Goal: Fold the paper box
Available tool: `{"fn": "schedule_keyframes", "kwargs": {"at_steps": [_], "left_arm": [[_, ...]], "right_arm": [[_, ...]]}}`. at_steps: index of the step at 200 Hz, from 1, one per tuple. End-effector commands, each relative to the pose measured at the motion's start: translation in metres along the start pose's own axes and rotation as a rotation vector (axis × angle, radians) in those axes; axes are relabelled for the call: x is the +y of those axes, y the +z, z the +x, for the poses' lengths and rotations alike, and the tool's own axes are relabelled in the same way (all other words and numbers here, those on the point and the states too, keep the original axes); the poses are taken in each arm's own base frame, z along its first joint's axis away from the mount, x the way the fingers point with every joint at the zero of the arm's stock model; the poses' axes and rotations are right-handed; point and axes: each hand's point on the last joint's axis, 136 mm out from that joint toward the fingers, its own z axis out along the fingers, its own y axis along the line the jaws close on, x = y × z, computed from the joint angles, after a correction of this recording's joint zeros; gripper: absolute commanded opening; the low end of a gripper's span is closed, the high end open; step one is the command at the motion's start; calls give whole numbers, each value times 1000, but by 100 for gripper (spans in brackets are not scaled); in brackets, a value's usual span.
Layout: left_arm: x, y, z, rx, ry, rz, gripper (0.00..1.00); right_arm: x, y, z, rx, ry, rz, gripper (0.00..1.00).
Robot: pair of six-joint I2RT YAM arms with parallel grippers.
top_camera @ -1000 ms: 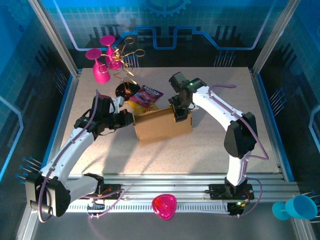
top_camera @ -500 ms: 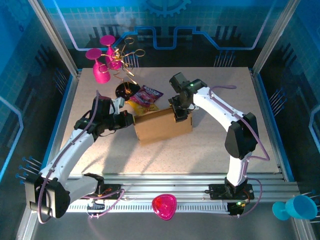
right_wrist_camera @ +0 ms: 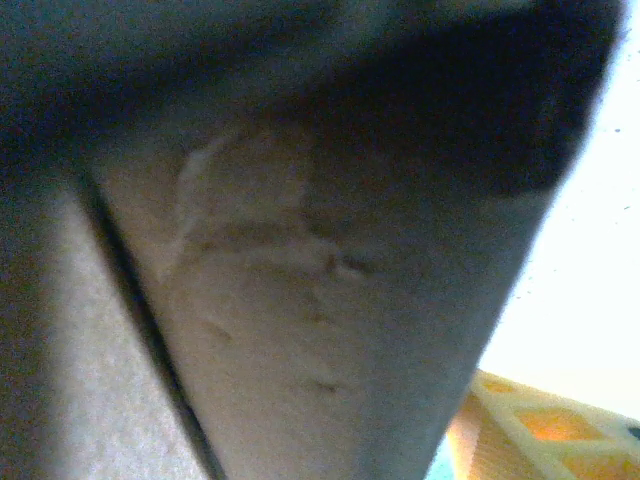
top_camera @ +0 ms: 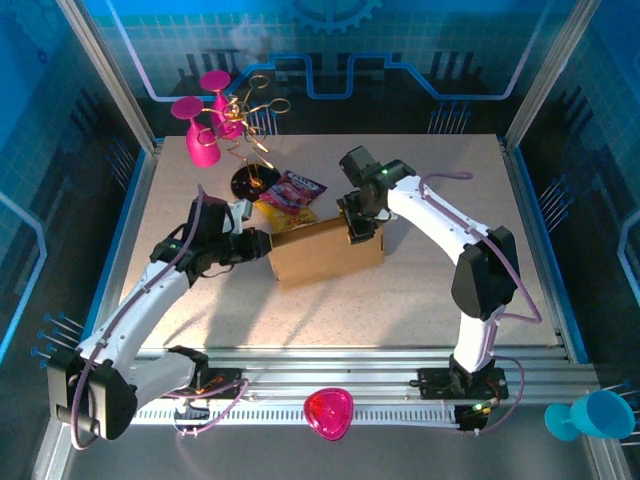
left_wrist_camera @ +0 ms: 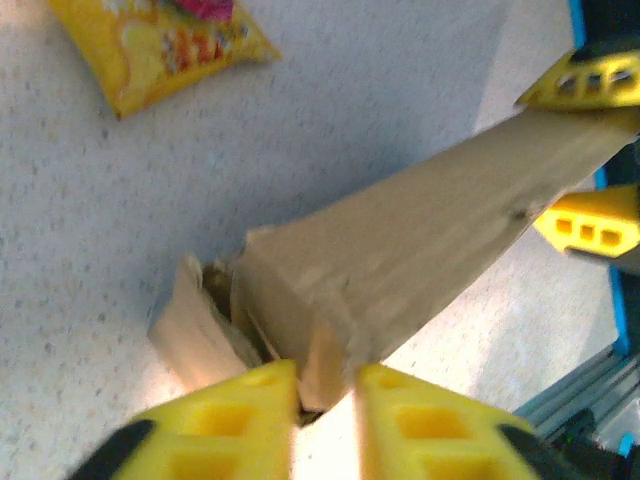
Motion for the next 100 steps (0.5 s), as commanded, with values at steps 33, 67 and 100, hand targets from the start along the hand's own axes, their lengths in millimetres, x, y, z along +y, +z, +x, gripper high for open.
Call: {"fn": "schedule_keyframes", "kwargs": {"at_steps": [33,67,100], "left_arm": [[-14,-29,-4,2,-171,-36,56],[-4,-47,-15,-47,-411,-113,68],[5,-41,-28,-73,-663,-73,70]], "right_arm": [[-22,22,2,13,4,93,59],[-22,22,3,18,0,87,59],[-20,22,4,22,-4,79,59]]}}
